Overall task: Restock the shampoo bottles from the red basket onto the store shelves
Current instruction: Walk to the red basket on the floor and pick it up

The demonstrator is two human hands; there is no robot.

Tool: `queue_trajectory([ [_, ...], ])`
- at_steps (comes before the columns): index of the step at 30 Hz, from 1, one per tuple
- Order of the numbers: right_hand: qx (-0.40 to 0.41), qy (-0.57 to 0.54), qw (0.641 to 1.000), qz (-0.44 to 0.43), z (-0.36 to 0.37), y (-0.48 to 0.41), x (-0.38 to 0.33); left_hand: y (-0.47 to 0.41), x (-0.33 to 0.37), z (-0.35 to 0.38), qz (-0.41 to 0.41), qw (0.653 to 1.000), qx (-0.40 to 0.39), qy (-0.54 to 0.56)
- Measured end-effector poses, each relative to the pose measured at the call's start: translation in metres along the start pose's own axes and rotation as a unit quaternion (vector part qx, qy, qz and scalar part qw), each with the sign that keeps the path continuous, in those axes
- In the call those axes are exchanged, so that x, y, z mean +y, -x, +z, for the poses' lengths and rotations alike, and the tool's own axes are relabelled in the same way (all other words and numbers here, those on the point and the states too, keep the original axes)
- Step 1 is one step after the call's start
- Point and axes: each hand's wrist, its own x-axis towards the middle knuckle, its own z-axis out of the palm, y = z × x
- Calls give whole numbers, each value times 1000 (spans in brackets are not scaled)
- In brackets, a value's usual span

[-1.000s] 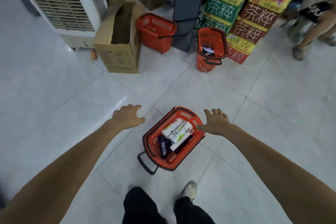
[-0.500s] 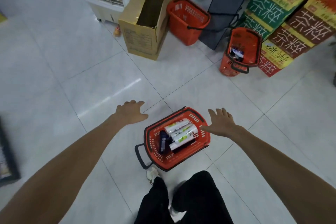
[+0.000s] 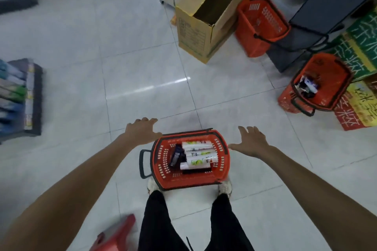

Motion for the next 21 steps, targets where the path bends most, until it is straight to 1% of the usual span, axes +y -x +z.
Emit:
queue_trajectory([
  [1,-2,12,1000,-21,-3,-12,12,3,9,12,-31,999,-1,14],
  [2,-1,8,1000,-20,-5,-13,12,5,7,12,-35,999,-1,17],
  [4,-32,9,999,-40,3,-30,36,9,25,38,-74,996,-25,41],
  [5,-33,12,999,-36,8,-26,36,12,24,40,-75,996,-18,48],
  [7,-73,35,996,-47,28,-40,55,16,44,77,-102,991,-39,82],
  [8,-74,31,996,-43,31,-40,59,18,47,82,-95,992,-37,81],
  [10,-97,36,993,-59,52,-60,65,15,55,115,-116,987,-58,95],
  [11,-96,30,994,-52,52,-58,68,15,58,119,-110,987,-56,98],
  [13,-117,18,991,-56,79,-83,65,1,55,152,-126,983,-75,115],
  [14,-116,-1,992,-49,81,-79,66,3,58,153,-125,982,-77,117],
  [15,-126,-24,991,-47,98,-94,63,-9,54,173,-139,979,-86,123],
  [16,-128,-33,990,-51,112,-110,59,-21,51,190,-149,977,-82,129],
  [17,-128,-51,989,-43,108,-107,61,-23,53,192,-145,977,-73,137],
  [18,-133,-57,988,-51,126,-126,57,-40,45,213,-166,972,-73,151],
  [19,-124,-49,989,-66,143,-146,54,-57,39,235,-179,968,-57,164],
  [20,-113,-49,990,-64,136,-146,56,-60,40,232,-179,968,-44,169],
  [21,-113,-54,990,-68,156,-167,53,-80,31,255,-195,964,-36,177],
])
